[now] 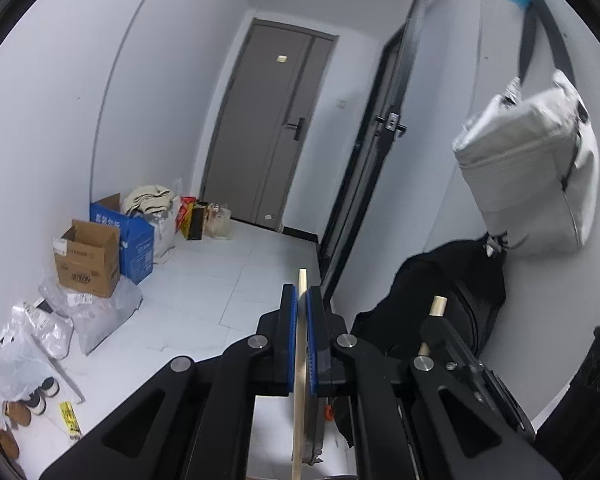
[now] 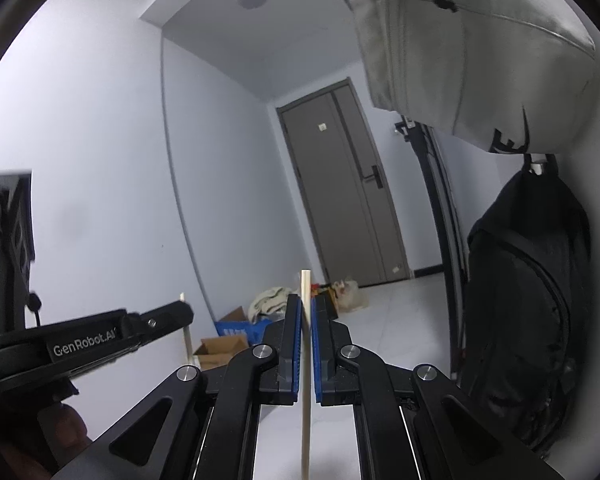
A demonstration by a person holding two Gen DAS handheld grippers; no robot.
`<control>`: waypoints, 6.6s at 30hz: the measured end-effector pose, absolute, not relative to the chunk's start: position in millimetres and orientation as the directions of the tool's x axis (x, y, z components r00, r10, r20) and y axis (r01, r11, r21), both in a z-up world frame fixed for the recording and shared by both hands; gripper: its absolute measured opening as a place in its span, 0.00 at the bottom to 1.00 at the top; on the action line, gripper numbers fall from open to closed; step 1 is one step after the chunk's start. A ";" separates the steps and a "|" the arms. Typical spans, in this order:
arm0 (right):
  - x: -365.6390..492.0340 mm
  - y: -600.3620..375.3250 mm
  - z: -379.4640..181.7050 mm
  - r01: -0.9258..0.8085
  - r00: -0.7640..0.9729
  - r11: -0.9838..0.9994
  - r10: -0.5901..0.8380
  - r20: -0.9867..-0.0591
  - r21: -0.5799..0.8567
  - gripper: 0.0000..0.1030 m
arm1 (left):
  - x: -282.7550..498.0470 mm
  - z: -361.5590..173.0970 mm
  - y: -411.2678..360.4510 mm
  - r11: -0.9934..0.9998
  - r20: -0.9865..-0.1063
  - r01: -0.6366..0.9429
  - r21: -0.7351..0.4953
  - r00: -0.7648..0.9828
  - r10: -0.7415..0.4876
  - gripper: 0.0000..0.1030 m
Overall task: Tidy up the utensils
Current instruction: 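Lift both grippers with chopsticks up above the utensil holder, then open both grippers to drop the chopsticks into the holder, then lower both grippers toward the chopstick pile beside the holder, then close the right gripper on a chopstick while the left gripper closes on another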
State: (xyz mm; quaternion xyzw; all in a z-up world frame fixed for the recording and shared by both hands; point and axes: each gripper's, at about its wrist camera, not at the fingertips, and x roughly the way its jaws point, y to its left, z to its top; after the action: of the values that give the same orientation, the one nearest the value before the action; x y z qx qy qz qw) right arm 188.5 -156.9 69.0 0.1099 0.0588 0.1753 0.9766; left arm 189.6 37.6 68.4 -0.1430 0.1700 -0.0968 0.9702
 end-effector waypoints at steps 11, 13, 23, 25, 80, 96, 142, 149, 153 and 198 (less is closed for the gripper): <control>183.2 -159.3 57.3 -0.344 0.929 0.916 0.364 -0.067 0.206 0.04 | 185.3 57.5 38.7 0.931 -0.291 0.193 -0.310 0.913 -0.286 0.01; 181.9 -157.9 58.4 -0.355 0.924 0.913 0.375 -0.071 0.201 0.04 | 184.4 58.6 37.7 0.932 -0.291 0.197 -0.305 0.912 -0.288 0.01; 177.6 -169.5 54.6 -0.384 0.902 0.899 0.414 -0.120 0.210 0.04 | 174.3 56.5 37.2 0.928 -0.307 0.228 -0.297 0.897 -0.318 0.01; 170.3 -170.4 51.7 -0.396 0.895 0.896 0.426 -0.135 0.200 0.04 | 171.7 54.8 37.7 0.926 -0.318 0.234 -0.297 0.890 -0.327 0.01; 0.6 -191.3 -0.9 -0.402 0.706 0.853 0.520 -0.481 0.332 0.92 | 45.8 -13.9 50.6 0.966 -0.614 0.140 -0.217 0.750 -0.247 0.75; 30.5 -160.0 -65.5 -0.342 0.456 0.827 0.562 -0.690 0.447 0.77 | 38.9 -44.2 80.5 0.982 -0.693 0.032 -0.185 0.704 -0.153 0.75; 80.7 -86.6 -129.0 -0.269 0.264 0.944 0.265 -0.927 0.193 0.08 | 46.6 -47.9 121.8 0.958 -0.697 -0.043 -0.284 0.696 -0.175 0.75; 84.6 -71.3 -126.2 -0.336 0.308 0.939 0.189 -0.933 0.079 0.10 | 46.3 -49.0 122.2 0.963 -0.700 -0.043 -0.267 0.695 -0.163 0.75; 78.5 -75.1 -124.1 -0.353 0.333 0.934 0.179 -0.926 0.054 0.09 | 47.9 -52.8 124.9 0.962 -0.712 -0.059 -0.265 0.685 -0.154 0.75; 48.6 -221.3 -1.5 -0.262 0.719 0.799 0.536 -0.443 0.542 0.06 | 101.8 -116.7 16.1 0.986 -0.934 0.134 -0.097 0.331 -0.137 0.39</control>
State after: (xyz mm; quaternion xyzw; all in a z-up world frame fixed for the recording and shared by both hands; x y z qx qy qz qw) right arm 48.6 -221.3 -1.5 0.2267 0.3023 0.2220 0.8989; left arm 101.8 16.1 -116.7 -0.0013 0.5725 -0.0829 0.8157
